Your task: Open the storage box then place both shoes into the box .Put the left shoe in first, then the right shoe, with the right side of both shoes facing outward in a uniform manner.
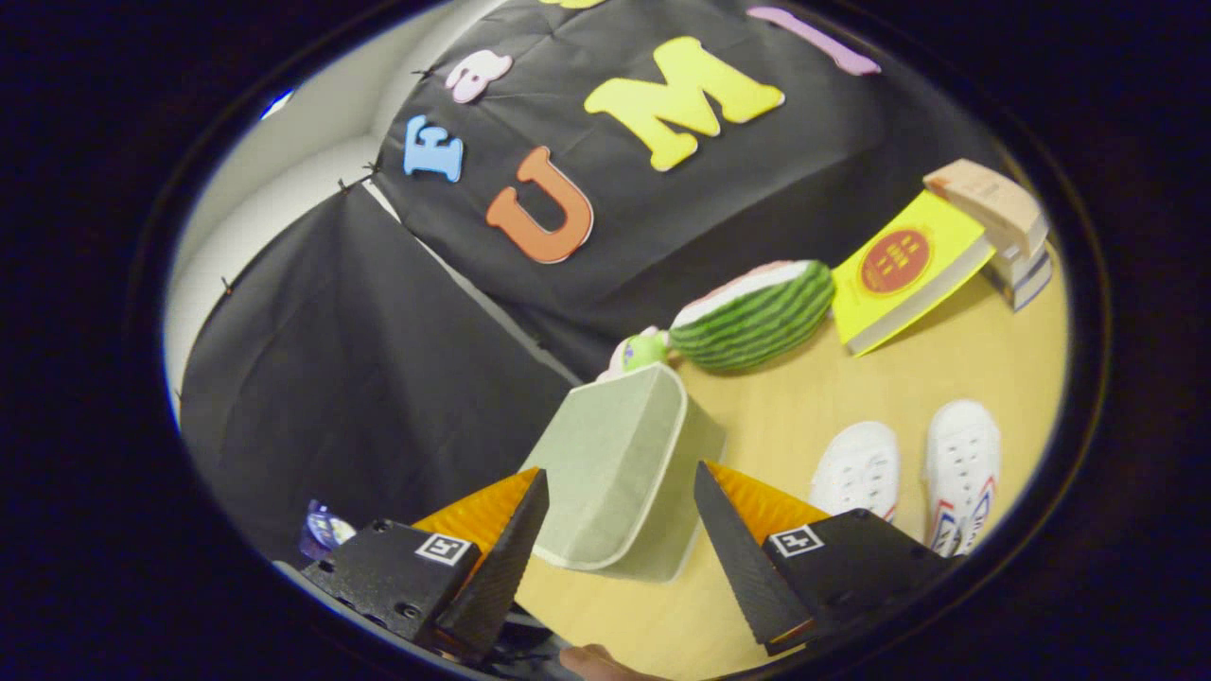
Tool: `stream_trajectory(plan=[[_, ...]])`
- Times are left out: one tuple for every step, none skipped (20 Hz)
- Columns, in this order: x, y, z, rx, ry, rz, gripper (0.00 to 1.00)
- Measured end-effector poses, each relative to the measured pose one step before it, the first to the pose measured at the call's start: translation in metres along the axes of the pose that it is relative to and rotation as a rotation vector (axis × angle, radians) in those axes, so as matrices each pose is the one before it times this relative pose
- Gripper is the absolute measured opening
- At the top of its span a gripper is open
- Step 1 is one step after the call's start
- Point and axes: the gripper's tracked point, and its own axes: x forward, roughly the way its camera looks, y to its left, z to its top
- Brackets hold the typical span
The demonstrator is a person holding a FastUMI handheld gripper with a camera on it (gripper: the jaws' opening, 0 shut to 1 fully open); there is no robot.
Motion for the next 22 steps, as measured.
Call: stream_trajectory(plan=[[0.00865, -0.00608, -0.00480, 0.05011, 0.04278, 0.02822, 0.98], [0.01128, -0.00635, -0.00097, 0.04934, 0.02933, 0.01788, 0.98], [0.01118, -0.00277, -0.00168, 0.03727, 0.03906, 0.03282, 0.98], [0.00792, 0.00011, -0.00457, 0.04058, 0.04439, 0.03920, 0.98], [0.00965, -0.00314, 0.00139, 0.05230, 0.01907, 0.02326, 0.98], [0.00912, -0.00418, 0.00222, 0.04004, 0.01595, 0.00983, 0.95], [0.00999, -0.00565, -0.00086, 0.02267, 0.01689, 0.01308, 0.93], [0.00927, -0.00840, -0.00100, 0.01235, 0.02857, -0.01273, 0.93], [0.00637, -0.00959, -0.00233, 0.01761, 0.01643, -0.01569, 0.93], [0.00656, -0.00647, 0.00232, 0.02464, 0.01173, -0.00630, 0.93], [0.00479, -0.00579, 0.00185, 0.02816, 0.01146, 0.00023, 0.93], [0.00041, 0.00070, 0.00205, 0.02115, 0.01171, 0.03355, 0.93], [0.00093, 0.00328, 0.00136, 0.02243, 0.00782, 0.03901, 0.93], [-0.00122, 0.00396, 0.00260, 0.01814, -0.00616, 0.03686, 0.93], [0.00050, 0.00410, 0.00211, 0.00981, 0.00142, 0.02821, 0.92], [0.00238, 0.00431, -0.00265, 0.00146, 0.01877, 0.02607, 0.92], [0.00127, 0.00302, -0.00511, -0.00601, 0.03403, 0.01890, 0.91], [0.00333, -0.00305, 0.00042, -0.00367, 0.00724, -0.01132, 0.89], [0.00112, -0.00280, 0.00093, 0.00420, 0.00736, -0.00965, 0.87], [-0.00195, -0.00150, 0.00076, 0.01008, -0.00103, -0.00501, 0.82], [-0.00237, -0.00255, 0.00130, 0.00471, -0.00364, -0.00012, 0.76], [-0.00394, 0.00050, -0.00003, -0.00284, -0.00303, 0.00502, 0.66]])
